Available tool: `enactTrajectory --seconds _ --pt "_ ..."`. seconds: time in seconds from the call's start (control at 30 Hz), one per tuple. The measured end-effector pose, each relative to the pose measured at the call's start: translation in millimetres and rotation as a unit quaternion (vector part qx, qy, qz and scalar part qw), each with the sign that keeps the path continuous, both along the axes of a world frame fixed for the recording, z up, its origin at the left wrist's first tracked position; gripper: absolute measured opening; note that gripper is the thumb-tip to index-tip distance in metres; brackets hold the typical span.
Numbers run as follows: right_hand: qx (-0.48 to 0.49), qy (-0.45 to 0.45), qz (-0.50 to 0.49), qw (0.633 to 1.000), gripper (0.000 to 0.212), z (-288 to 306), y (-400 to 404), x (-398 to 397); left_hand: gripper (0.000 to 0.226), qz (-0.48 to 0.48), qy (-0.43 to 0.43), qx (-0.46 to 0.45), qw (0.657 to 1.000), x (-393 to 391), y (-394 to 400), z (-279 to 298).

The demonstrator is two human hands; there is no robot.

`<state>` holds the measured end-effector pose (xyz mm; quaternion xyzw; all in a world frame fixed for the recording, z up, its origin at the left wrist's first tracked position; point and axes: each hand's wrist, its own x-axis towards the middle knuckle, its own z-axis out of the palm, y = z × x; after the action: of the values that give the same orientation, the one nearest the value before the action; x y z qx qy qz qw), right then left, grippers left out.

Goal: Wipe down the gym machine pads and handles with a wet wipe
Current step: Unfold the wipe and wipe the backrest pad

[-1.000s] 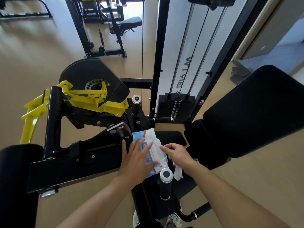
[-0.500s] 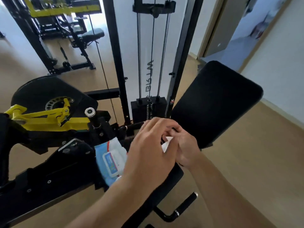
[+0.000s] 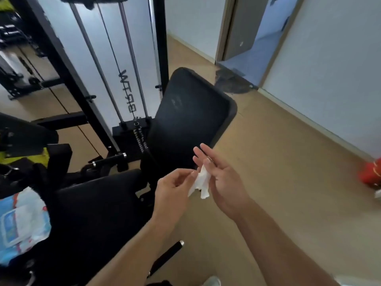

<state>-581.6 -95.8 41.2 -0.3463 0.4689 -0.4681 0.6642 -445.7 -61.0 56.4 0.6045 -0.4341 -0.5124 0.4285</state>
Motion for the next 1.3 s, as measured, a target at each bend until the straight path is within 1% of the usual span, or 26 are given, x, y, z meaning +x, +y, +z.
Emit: enactTrajectory --seconds 0.1,0.23,0.33,0.37,0.53,0.6,0.7,0.77,0.8,0.83,0.9,0.97,1.03,1.07,1.2,1.27,1.3 --pt "-0.015 0.058 0.009 0.998 0.036 1 -10 -33 0.015 0.06 0.009 -0.005 0.998 -32 -10 -1" --pt "-0.027 0.091 0.038 0.995 0.033 -1 -29 -59 0.012 0.125 0.033 -0.022 0.991 -53 -37 -1" --pt "-0.03 0.145 0.083 0.985 0.045 -3 -50 -68 0.014 0.135 0.044 -0.031 0.989 -59 -60 2" --pt "-0.03 0.153 0.087 0.984 0.043 -3 -58 -70 0.015 0.14 0.042 -0.035 0.989 -60 -67 2" --pt "-0.052 0.204 0.075 0.975 0.017 8 -111 -80 0.023 0.208 0.041 -0.06 0.975 -61 -120 -2" --pt "-0.071 0.216 0.092 0.969 0.012 18 -137 -84 0.027 0.216 0.041 -0.066 0.973 -62 -146 -4" --pt "-0.087 0.213 0.118 0.966 0.032 37 -176 -87 0.031 0.207 0.059 -0.068 0.974 -64 -186 -4" --pt "-0.091 0.195 0.134 0.967 0.041 50 -199 -86 0.035 0.197 0.11 -0.063 0.972 -64 -209 1" --pt "-0.092 0.19 0.14 0.967 0.042 56 -210 -85 0.036 0.191 0.158 -0.053 0.967 -63 -220 5" --pt "-0.094 0.185 0.141 0.968 0.04 61 -219 -84 0.036 0.185 0.217 -0.038 0.958 -63 -229 9" --pt "-0.084 0.154 0.135 0.975 0.033 66 -236 -83 0.036 0.19 0.322 -0.002 0.927 -64 -244 19" --pt "-0.061 0.118 0.128 0.983 0.027 67 -249 -82 0.039 0.2 0.362 0.029 0.91 -65 -254 27" --pt "-0.046 0.116 0.124 0.984 0.024 66 -259 -82 0.043 0.197 0.356 0.049 0.912 -68 -261 31" --pt "-0.041 0.13 0.12 0.983 0.022 66 -264 -82 0.045 0.192 0.349 0.054 0.916 -70 -263 32" --pt "-0.048 0.194 0.121 0.972 0.018 65 -280 -88 0.062 0.131 0.283 0.001 0.95 -77 -266 30" --pt "-0.074 0.21 0.12 0.967 0.016 67 -287 -91 0.072 0.129 0.282 0.006 0.951 -85 -264 30" --pt "-0.089 0.212 0.117 0.966 0.015 67 -291 -93 0.072 0.136 0.296 0.014 0.945 -89 -262 31"
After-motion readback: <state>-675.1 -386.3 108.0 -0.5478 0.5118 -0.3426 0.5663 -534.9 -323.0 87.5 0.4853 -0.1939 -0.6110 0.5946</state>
